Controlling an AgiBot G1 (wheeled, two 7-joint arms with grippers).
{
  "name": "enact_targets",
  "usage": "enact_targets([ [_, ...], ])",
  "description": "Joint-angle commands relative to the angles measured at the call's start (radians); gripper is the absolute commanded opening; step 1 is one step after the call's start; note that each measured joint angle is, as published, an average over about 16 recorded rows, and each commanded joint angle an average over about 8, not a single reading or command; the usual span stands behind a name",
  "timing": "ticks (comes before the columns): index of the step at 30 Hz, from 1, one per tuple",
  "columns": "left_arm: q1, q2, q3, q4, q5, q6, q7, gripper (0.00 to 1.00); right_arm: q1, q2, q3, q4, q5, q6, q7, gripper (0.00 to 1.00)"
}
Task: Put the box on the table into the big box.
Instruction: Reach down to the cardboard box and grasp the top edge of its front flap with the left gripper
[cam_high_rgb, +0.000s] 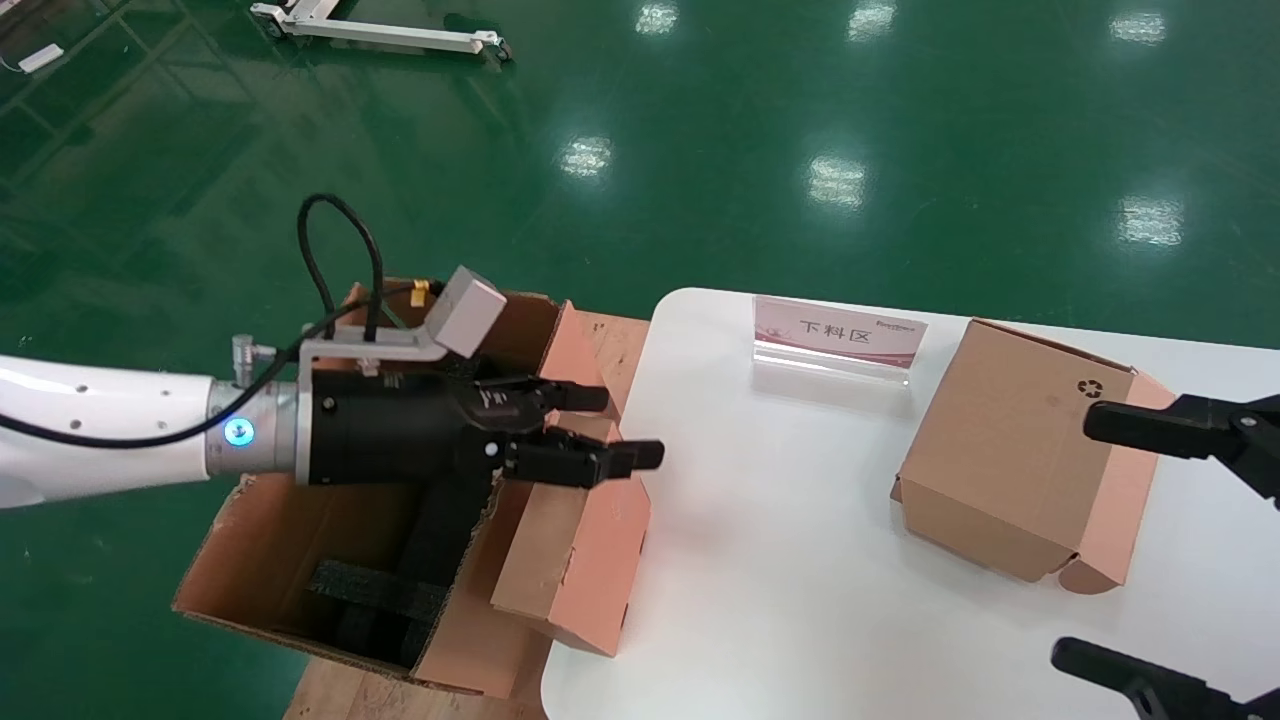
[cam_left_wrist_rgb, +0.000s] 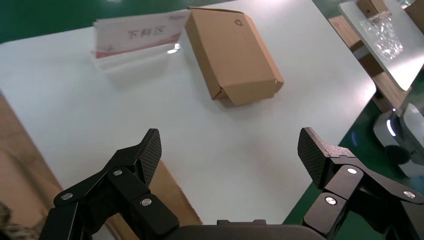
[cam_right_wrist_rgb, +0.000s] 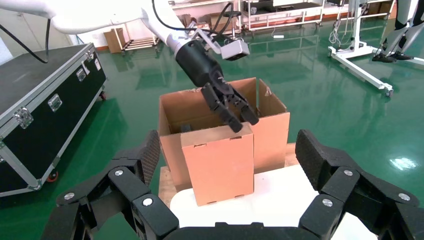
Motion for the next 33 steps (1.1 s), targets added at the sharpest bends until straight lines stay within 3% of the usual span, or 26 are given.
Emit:
enact_targets([
  [1,-0.015,-0.005,0.003,-0.002,0.007,-0.004,-0.024,1.00,0.000,0.000,0.000,0.000,0.000,0.000,0.000,1.00],
  [10,-0.103,-0.029,0.033,-0.017,0.024,0.021,-0.060,1.00,0.000,0.000,0.000,0.000,0.000,0.000,0.000,1.00],
  [19,-0.193,-0.064,0.134,-0.053,0.099,0.063,-0.088,1.00,0.000,0.000,0.000,0.000,0.000,0.000,0.000,1.00],
  [33,-0.436,-0.056,0.354,-0.192,0.342,0.161,-0.378,1.00,0.000,0.000,0.000,0.000,0.000,0.000,0.000,1.00],
])
